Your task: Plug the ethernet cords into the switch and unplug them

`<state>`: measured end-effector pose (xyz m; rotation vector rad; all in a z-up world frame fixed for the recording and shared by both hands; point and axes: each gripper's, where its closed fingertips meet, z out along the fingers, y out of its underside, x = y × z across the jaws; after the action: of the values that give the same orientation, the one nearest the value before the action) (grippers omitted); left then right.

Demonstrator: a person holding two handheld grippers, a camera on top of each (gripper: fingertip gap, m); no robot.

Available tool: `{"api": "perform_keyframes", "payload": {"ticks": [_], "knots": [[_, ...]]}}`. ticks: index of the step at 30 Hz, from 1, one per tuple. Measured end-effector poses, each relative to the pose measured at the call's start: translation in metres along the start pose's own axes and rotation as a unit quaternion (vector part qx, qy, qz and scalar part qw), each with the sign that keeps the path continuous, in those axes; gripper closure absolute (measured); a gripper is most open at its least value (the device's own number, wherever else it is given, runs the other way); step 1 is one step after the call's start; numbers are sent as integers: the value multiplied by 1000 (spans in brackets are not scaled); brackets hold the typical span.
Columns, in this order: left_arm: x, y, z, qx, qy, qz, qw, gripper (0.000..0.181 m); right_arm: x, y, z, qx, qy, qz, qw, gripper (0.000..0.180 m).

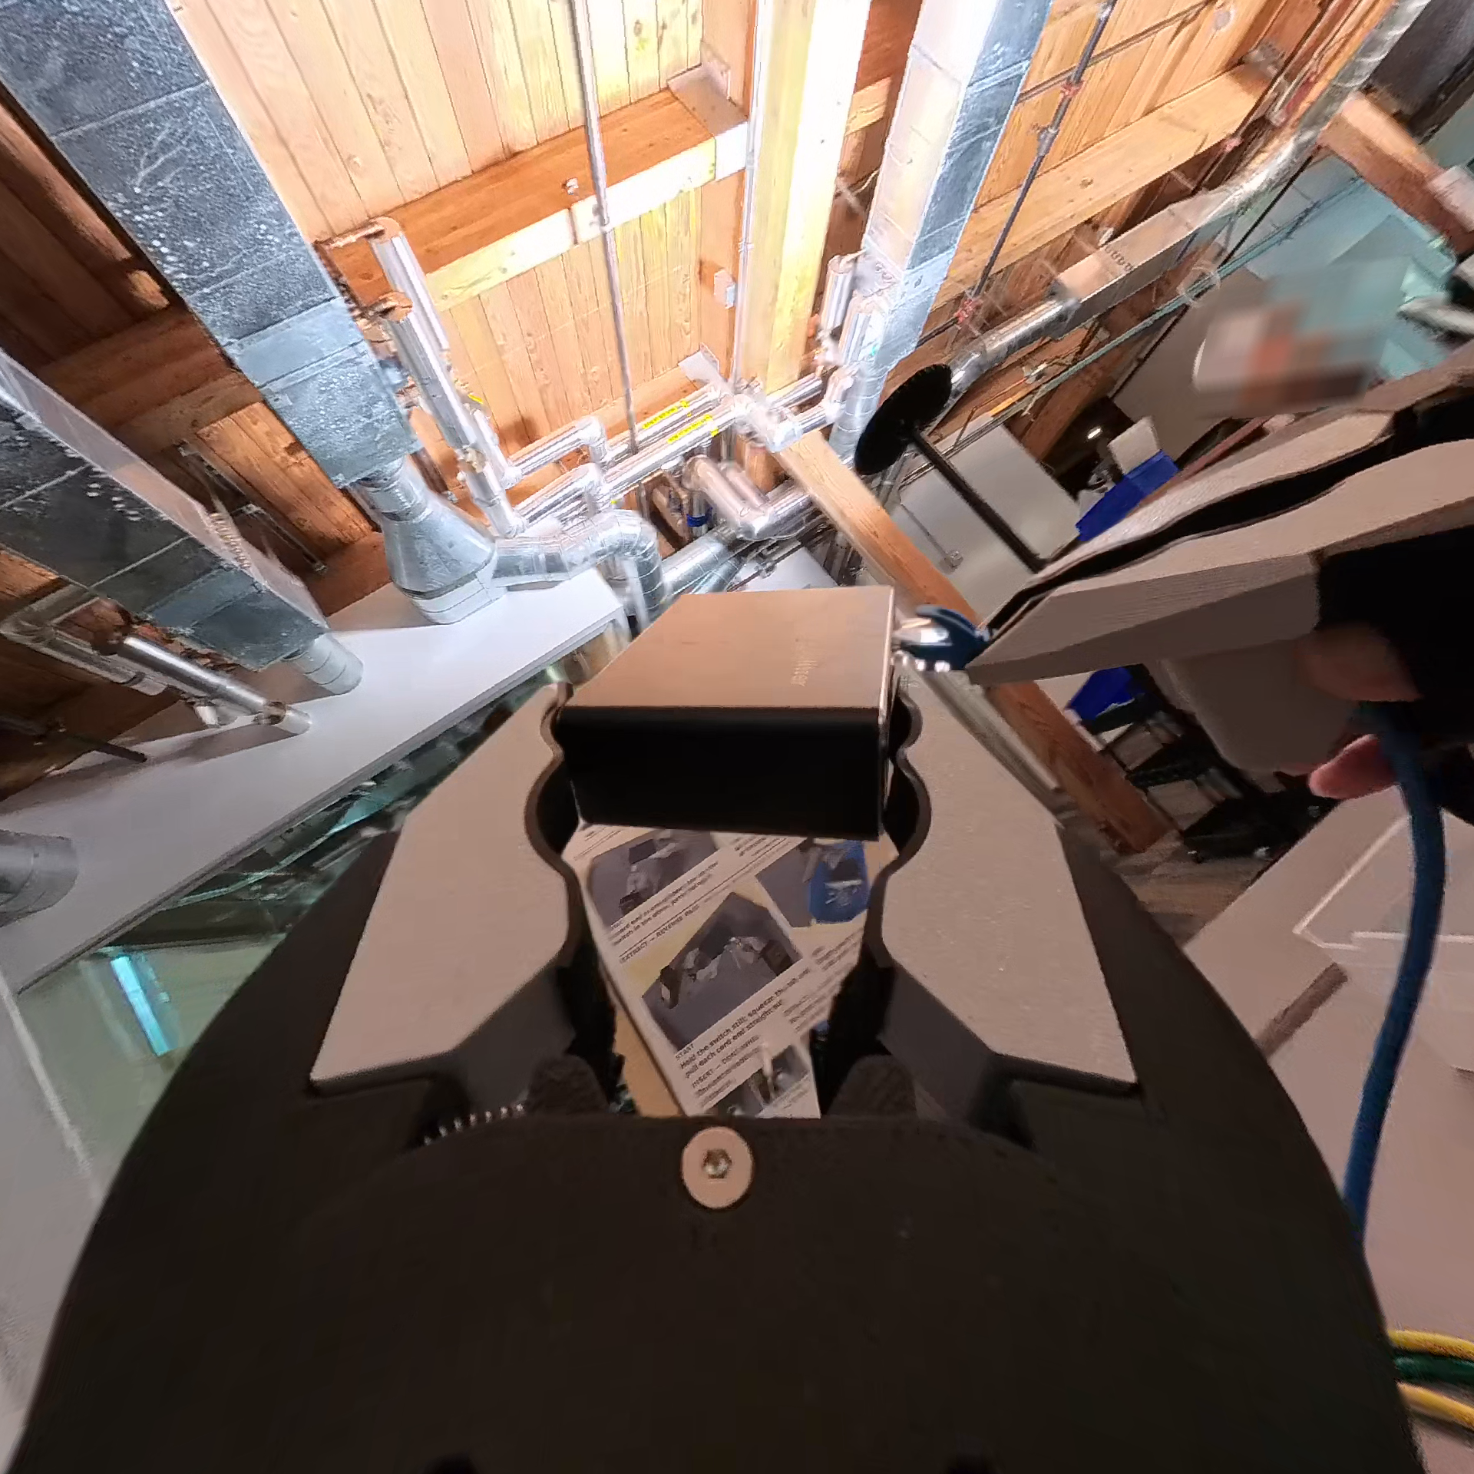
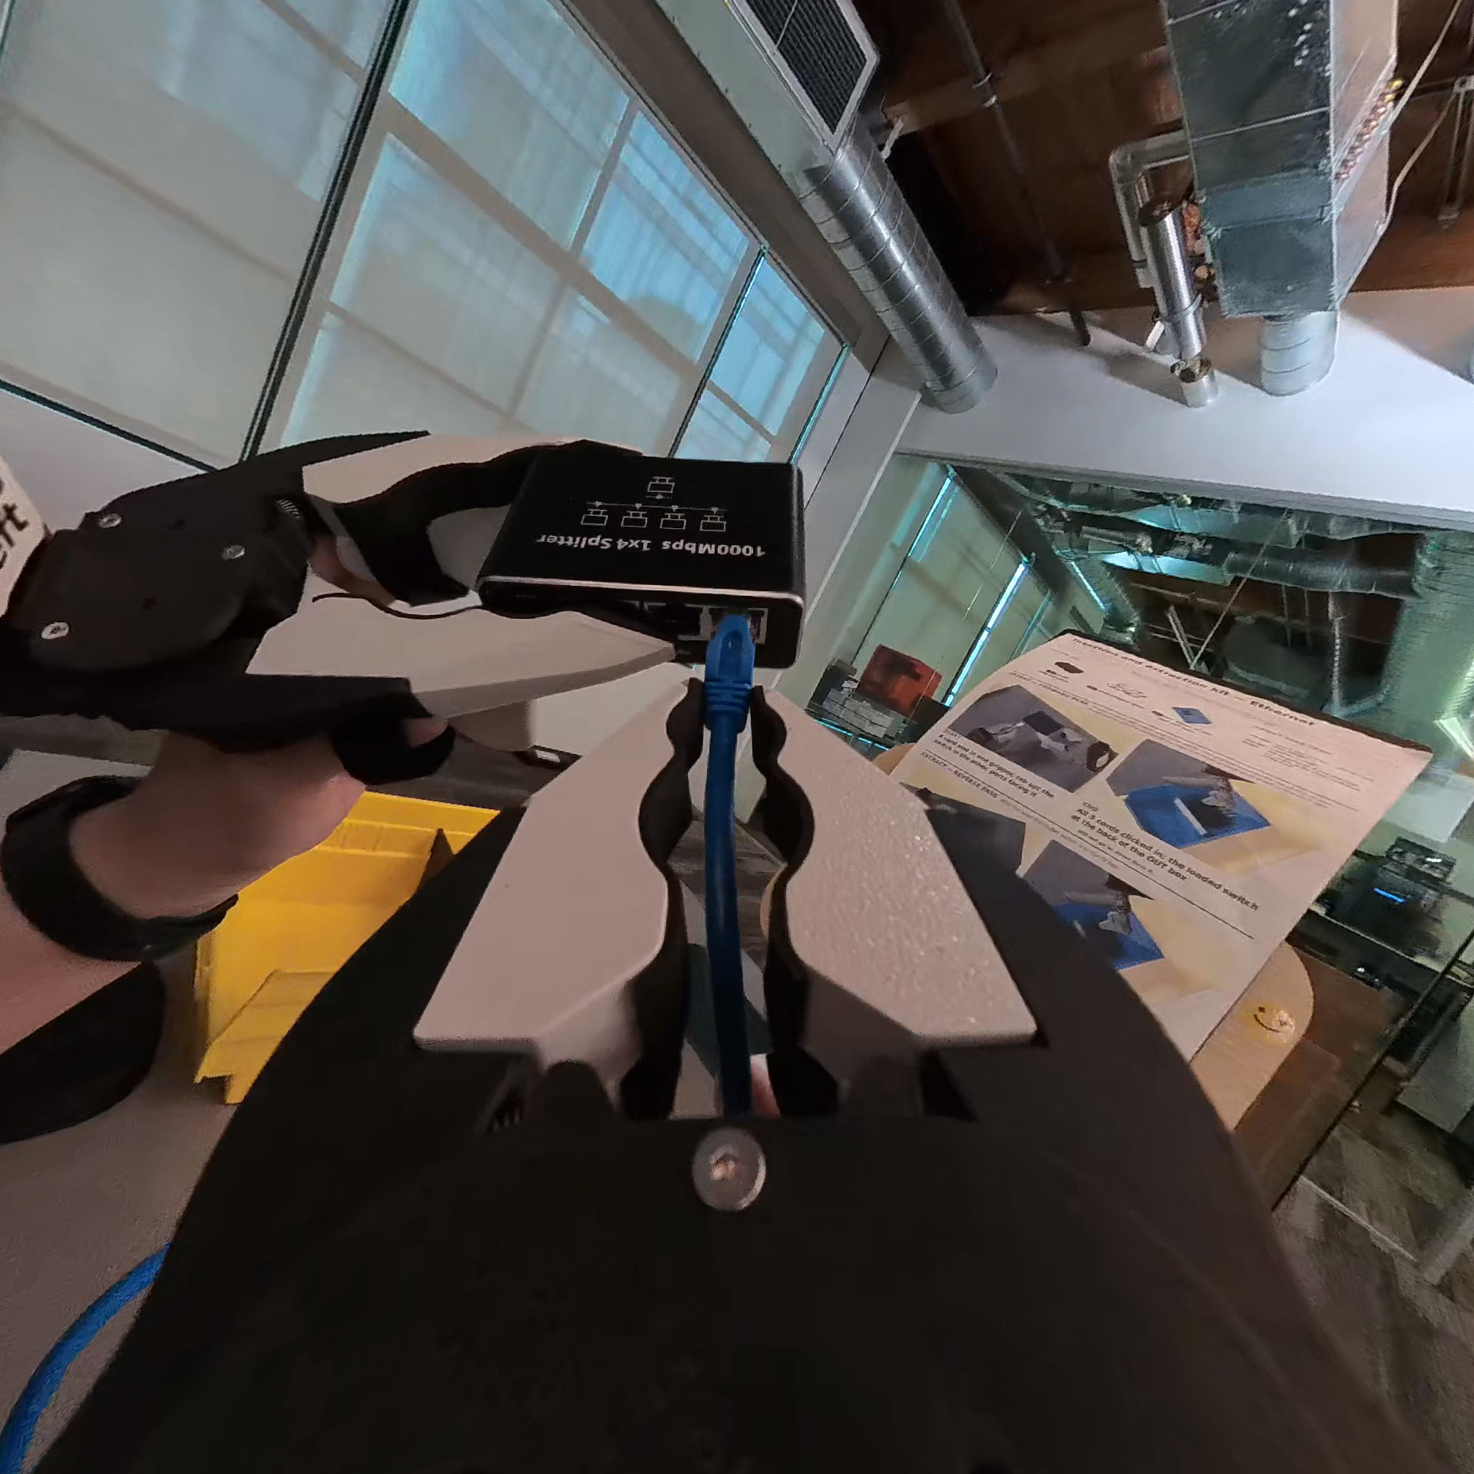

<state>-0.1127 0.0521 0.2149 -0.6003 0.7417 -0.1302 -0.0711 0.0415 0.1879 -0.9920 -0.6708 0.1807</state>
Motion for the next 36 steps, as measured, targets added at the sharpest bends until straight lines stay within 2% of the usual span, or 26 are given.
{"api": "perform_keyframes", "payload": {"ticks": [4,6,11,17,30,36], "knots": [[3,1,1,-3,56,-61,997,104,-3,9,1,-18,-10,15,1000,170],[3,7,1,-16,63,-50,997,105,-1,3,0,11,6,8,1000,171],[7,2,0,-9,87,-42,995,106,2,-3,-4,19,19,-36,999,171],[8,-2,0,-2,74,-31,997,105,0,-11,-8,24,31,-108,993,170],[18,-3,-4,-11,95,2,995,107,4,-1,-8,1,8,-47,999,171],[17,1,-5,-18,110,-31,993,107,3,-1,-7,-3,10,-35,999,171]]}}
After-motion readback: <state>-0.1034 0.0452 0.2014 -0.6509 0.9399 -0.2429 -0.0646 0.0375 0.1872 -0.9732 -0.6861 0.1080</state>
